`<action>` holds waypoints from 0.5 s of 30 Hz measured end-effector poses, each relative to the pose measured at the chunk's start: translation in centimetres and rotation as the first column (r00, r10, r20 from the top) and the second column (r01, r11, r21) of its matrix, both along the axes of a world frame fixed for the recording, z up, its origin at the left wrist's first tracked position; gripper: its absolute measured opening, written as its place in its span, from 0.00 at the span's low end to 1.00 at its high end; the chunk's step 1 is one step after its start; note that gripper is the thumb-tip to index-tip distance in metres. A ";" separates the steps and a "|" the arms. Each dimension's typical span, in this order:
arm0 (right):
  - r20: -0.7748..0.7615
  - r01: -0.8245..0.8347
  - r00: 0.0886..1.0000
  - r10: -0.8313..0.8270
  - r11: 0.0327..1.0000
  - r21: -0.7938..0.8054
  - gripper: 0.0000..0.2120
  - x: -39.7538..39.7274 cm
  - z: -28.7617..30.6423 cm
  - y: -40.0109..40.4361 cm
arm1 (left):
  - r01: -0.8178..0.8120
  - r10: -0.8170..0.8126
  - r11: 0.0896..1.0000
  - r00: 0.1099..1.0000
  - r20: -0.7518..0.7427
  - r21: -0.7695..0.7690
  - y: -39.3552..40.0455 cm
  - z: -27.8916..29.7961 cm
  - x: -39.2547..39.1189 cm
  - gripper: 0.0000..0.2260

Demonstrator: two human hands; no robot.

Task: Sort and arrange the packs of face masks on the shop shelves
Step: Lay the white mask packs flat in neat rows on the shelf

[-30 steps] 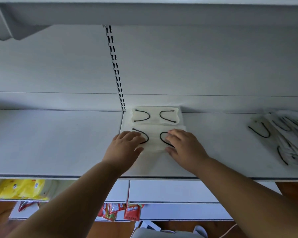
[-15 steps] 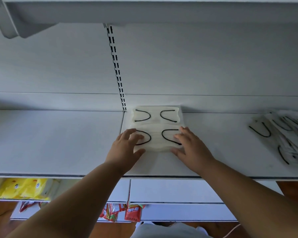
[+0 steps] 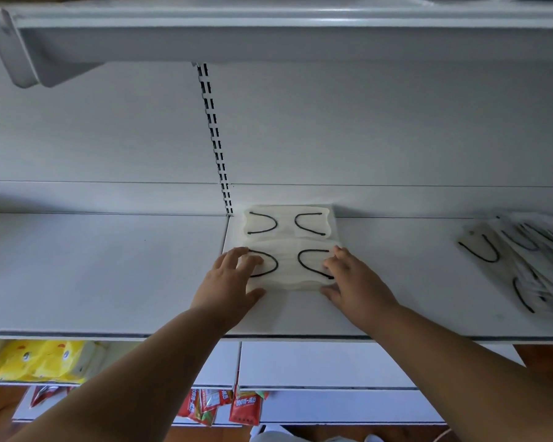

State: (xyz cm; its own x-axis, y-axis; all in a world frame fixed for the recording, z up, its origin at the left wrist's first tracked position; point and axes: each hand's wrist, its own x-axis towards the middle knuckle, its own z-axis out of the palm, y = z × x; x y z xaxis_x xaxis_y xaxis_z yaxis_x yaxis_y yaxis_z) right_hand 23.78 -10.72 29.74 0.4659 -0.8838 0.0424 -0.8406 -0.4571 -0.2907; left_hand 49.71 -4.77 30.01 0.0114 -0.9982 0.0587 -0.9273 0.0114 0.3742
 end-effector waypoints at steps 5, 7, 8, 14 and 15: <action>-0.117 -0.033 0.993 0.018 0.991 -0.129 0.25 0.2 0.5 0.2 | 0.005 -0.005 1.000 0.997 0.076 -0.007 0.2 0.1 -0.5 0.23; -0.089 -0.060 0.995 0.042 0.974 -0.218 0.28 0.8 1.0 0.2 | 0.048 -0.038 0.997 0.989 0.143 -0.064 0.3 0.2 -0.5 0.25; -0.078 -0.072 0.995 0.054 0.969 -0.238 0.27 1.0 1.3 0.2 | 0.075 -0.055 0.991 0.984 0.169 -0.112 0.3 0.4 -0.6 0.24; 0.050 -0.038 0.998 0.048 0.984 -0.177 0.19 2.9 3.4 -3.4 | 0.049 -0.040 0.978 0.998 0.050 -0.202 -3.3 2.3 -1.6 0.13; 0.032 -0.027 0.999 0.031 0.992 -0.124 0.21 3.2 3.6 -4.3 | 0.050 -0.041 0.981 0.998 0.053 -0.185 -4.1 2.4 -1.9 0.14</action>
State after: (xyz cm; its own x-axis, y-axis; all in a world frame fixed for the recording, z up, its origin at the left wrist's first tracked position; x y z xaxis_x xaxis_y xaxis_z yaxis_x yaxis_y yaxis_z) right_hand 27.02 -15.03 33.30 0.4875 -0.8570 0.1670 -0.8172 -0.5152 -0.2584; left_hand 47.81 -8.88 32.38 -0.0411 -0.9691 0.2432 -0.9412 0.1193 0.3160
